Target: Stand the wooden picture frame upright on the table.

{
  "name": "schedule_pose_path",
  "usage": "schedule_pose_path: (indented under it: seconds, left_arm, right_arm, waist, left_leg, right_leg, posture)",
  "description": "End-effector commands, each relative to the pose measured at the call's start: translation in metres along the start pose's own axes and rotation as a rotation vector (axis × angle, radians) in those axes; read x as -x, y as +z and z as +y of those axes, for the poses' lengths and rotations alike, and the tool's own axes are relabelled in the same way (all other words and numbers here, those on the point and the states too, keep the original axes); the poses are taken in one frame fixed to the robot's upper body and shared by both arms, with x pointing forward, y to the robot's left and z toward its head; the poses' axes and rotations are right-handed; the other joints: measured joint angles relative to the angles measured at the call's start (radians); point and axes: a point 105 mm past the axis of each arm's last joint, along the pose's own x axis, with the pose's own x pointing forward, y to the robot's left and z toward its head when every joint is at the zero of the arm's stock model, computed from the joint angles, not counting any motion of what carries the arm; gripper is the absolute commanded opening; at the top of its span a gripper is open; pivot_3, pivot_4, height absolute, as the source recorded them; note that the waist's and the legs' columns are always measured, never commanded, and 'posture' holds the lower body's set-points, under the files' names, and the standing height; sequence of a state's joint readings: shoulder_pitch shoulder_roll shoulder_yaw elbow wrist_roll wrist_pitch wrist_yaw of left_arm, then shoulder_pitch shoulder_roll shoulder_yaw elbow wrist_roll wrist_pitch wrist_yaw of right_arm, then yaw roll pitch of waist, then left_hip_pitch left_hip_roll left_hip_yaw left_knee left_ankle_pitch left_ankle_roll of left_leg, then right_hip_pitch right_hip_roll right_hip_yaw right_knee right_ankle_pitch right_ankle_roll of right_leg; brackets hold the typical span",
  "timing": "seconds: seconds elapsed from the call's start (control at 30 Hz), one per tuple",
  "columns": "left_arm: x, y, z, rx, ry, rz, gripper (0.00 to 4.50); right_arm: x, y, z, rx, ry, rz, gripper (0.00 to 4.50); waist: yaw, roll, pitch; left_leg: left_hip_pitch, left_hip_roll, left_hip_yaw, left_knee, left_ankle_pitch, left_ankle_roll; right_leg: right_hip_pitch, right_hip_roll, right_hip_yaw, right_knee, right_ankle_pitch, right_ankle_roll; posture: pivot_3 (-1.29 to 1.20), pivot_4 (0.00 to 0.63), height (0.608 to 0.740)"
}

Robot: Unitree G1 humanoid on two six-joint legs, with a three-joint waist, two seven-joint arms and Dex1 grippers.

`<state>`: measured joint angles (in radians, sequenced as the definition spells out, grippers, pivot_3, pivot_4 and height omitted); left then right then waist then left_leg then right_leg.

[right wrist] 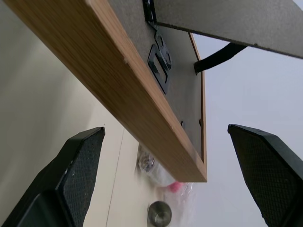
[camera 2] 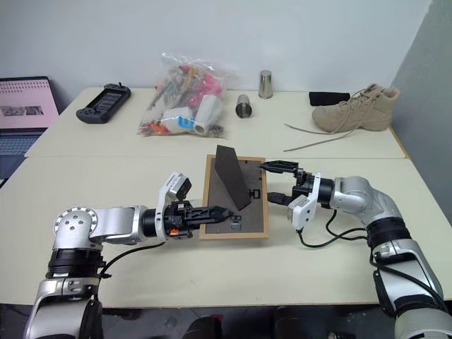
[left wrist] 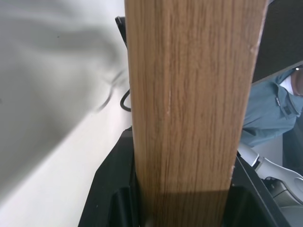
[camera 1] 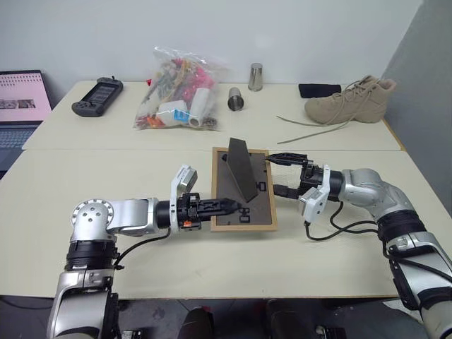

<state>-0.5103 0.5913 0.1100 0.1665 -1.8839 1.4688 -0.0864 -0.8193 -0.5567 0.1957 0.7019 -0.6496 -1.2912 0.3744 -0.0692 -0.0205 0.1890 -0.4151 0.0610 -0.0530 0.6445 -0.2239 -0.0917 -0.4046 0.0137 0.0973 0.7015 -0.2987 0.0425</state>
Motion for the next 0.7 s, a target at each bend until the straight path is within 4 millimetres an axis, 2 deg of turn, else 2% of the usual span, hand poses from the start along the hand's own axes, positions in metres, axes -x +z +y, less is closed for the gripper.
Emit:
schedule_pose_path:
  seconds: [0.03,0.2,0.3,0.37,0.43,0.53,0.57,0.7]
  left_arm:
    - [-0.003,0.003,-0.016,-0.038,-0.058,-0.036,1.31]
    - [-0.005,0.000,-0.016,-0.039,-0.061,-0.049,1.31]
    - [-0.006,-0.003,-0.015,-0.039,-0.060,-0.044,1.31]
    - [-0.006,-0.005,-0.014,-0.034,-0.059,-0.041,1.31]
    - [-0.005,-0.007,-0.015,-0.038,-0.066,-0.031,2.00]
    - [0.000,-0.015,-0.022,-0.068,-0.087,0.016,2.69]
    - [0.002,-0.015,-0.022,-0.067,-0.078,0.014,2.88]
    - [0.017,0.002,-0.019,-0.076,-0.017,-0.056,3.65]
  right_arm:
    - [-0.011,0.006,-0.009,0.047,-0.032,-0.067,4.06]
    - [-0.012,0.007,-0.012,0.075,-0.053,-0.082,3.07]
    - [-0.015,0.008,-0.016,0.101,-0.076,-0.091,2.25]
    - [-0.017,0.009,-0.019,0.112,-0.094,-0.093,1.87]
    - [-0.018,0.009,-0.020,0.122,-0.101,-0.095,1.78]
    - [-0.018,0.009,-0.019,0.125,-0.101,-0.096,1.31]
    - [-0.018,0.009,-0.018,0.125,-0.101,-0.096,1.30]
    - [-0.014,0.009,-0.017,0.107,-0.111,-0.098,1.30]
  waist:
    - [0.001,0.000,0.000]
    - [0.008,0.000,0.000]
    - [0.008,0.000,0.000]
    - [0.008,0.000,0.000]
    - [0.009,0.000,0.000]
    - [0.008,0.000,0.000]
    - [0.008,0.000,0.000]
    - [0.009,0.000,0.000]
  left_leg:
    - [0.000,0.000,0.000,0.000,0.000,0.000]
    - [0.000,-0.001,0.000,0.000,0.000,0.000]
    - [0.000,-0.001,0.000,0.000,0.000,0.000]
    - [0.000,-0.001,0.000,0.000,0.000,0.000]
    - [0.000,-0.001,0.000,0.000,0.000,0.000]
    - [0.000,-0.001,0.000,0.000,0.000,0.000]
    - [0.000,-0.001,0.000,0.000,0.000,0.000]
    - [0.000,-0.001,0.000,0.000,0.000,0.000]
  right_leg:
    - [0.000,0.000,0.000,0.000,0.000,0.000]
    - [0.000,0.000,0.000,0.000,0.000,0.000]
    - [0.000,0.000,0.000,0.000,0.000,0.000]
    - [0.000,0.000,0.000,0.000,0.000,0.000]
    - [0.000,0.000,0.000,0.000,0.000,0.000]
    - [0.000,0.000,0.000,0.000,0.000,0.000]
    - [0.000,0.000,0.000,0.000,0.000,0.000]
    - [0.000,0.000,0.000,0.000,0.000,0.000]
  posture:
    - [0.00,0.150,0.740]
    - [0.00,0.150,0.740]
    - [0.00,0.150,0.740]
    - [0.00,0.150,0.740]
    - [0.00,0.150,0.740]
    - [0.00,0.150,0.740]
    - [0.00,0.150,0.740]
    - [0.00,0.150,0.740]
